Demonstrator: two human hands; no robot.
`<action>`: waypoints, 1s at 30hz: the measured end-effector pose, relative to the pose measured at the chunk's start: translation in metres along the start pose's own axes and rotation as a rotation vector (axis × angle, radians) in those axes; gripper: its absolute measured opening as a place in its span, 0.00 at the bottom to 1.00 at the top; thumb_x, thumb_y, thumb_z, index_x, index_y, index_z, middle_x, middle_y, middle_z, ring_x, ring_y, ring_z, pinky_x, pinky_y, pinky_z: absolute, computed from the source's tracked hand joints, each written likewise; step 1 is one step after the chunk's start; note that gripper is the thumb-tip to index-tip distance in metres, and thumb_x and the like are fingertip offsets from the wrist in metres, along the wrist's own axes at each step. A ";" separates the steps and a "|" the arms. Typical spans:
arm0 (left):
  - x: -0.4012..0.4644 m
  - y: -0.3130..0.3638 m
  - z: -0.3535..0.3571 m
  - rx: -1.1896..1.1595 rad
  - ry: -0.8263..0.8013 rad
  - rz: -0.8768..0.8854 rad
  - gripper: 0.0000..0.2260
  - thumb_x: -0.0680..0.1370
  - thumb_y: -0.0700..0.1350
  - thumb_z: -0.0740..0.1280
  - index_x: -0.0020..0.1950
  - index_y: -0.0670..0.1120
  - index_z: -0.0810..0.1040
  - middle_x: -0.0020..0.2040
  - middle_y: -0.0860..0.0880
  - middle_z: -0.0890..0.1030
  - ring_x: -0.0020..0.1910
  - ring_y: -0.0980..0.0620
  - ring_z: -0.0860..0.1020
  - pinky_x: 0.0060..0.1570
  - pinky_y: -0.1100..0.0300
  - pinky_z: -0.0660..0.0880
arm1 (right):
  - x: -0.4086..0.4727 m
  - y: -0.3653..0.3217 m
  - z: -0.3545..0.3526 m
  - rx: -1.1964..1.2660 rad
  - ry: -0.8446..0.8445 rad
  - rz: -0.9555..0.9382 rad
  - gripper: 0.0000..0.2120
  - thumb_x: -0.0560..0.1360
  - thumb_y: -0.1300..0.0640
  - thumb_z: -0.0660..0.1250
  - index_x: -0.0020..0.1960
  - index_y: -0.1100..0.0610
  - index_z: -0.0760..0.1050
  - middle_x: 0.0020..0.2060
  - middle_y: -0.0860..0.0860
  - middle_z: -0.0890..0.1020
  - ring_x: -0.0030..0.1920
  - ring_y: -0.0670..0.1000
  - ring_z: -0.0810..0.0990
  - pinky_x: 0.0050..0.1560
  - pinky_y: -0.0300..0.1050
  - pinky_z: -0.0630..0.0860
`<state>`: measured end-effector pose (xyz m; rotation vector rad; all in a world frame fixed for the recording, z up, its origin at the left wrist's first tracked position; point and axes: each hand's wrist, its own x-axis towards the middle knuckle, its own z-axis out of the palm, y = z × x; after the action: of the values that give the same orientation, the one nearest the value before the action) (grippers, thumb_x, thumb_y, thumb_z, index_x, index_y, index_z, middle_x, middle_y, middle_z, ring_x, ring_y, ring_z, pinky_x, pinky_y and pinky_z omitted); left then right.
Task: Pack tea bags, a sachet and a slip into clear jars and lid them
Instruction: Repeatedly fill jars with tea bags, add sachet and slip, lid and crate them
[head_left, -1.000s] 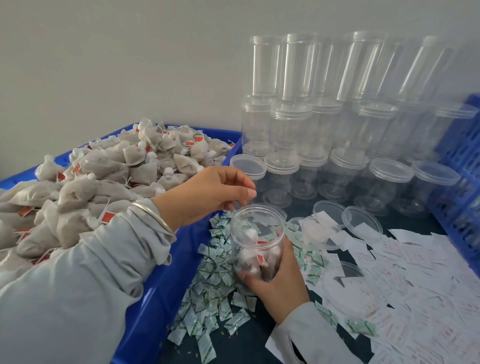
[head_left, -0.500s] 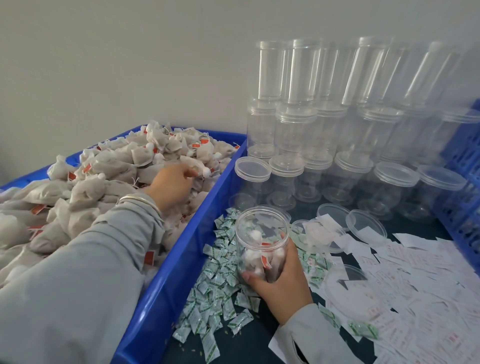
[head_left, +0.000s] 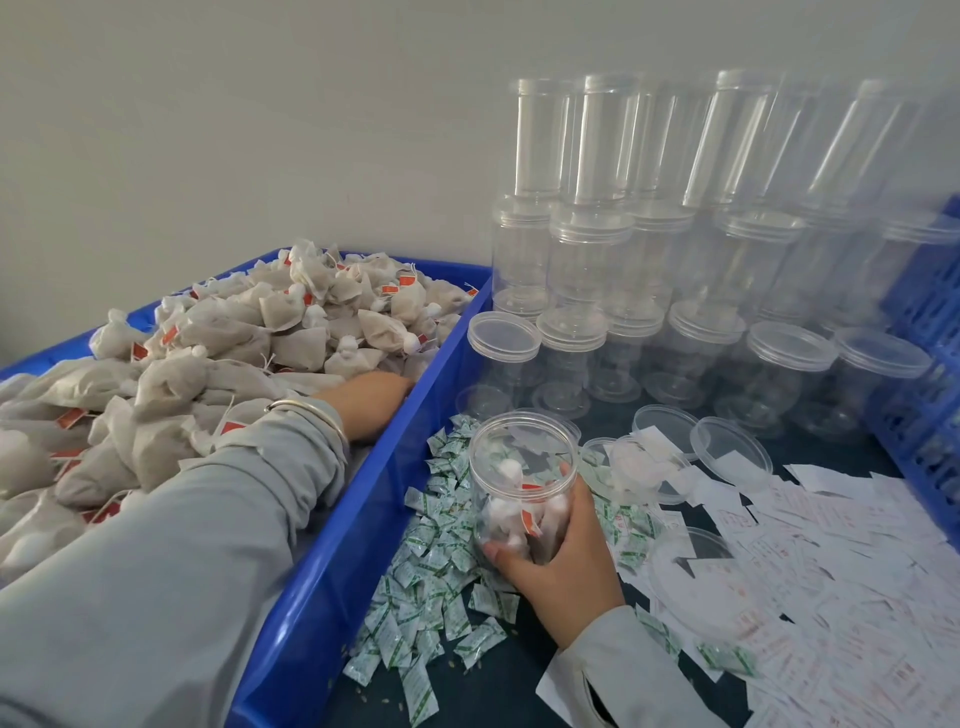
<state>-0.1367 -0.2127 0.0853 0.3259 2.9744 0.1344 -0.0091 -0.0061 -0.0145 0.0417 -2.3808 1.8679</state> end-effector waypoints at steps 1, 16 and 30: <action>0.000 0.000 0.000 0.020 -0.007 -0.018 0.12 0.82 0.40 0.57 0.62 0.40 0.75 0.62 0.41 0.77 0.60 0.44 0.75 0.58 0.56 0.69 | 0.000 0.000 0.000 0.007 0.001 -0.002 0.46 0.55 0.42 0.76 0.70 0.41 0.61 0.59 0.39 0.76 0.59 0.38 0.75 0.58 0.34 0.74; -0.004 -0.011 -0.010 -0.031 0.173 0.011 0.12 0.78 0.41 0.62 0.60 0.46 0.76 0.58 0.45 0.78 0.54 0.48 0.76 0.56 0.56 0.72 | 0.002 0.003 0.000 0.031 -0.006 -0.028 0.44 0.60 0.55 0.81 0.69 0.44 0.63 0.59 0.40 0.77 0.57 0.34 0.75 0.52 0.26 0.72; -0.012 -0.010 -0.033 -0.383 0.485 -0.173 0.10 0.79 0.42 0.61 0.39 0.43 0.74 0.37 0.44 0.79 0.38 0.45 0.79 0.35 0.58 0.74 | 0.002 0.005 0.000 0.033 -0.019 -0.035 0.47 0.57 0.47 0.80 0.70 0.39 0.59 0.61 0.38 0.75 0.61 0.39 0.74 0.60 0.37 0.72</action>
<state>-0.1325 -0.2270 0.1187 -0.0196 3.3177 0.8614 -0.0117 -0.0046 -0.0192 0.1040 -2.3457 1.8998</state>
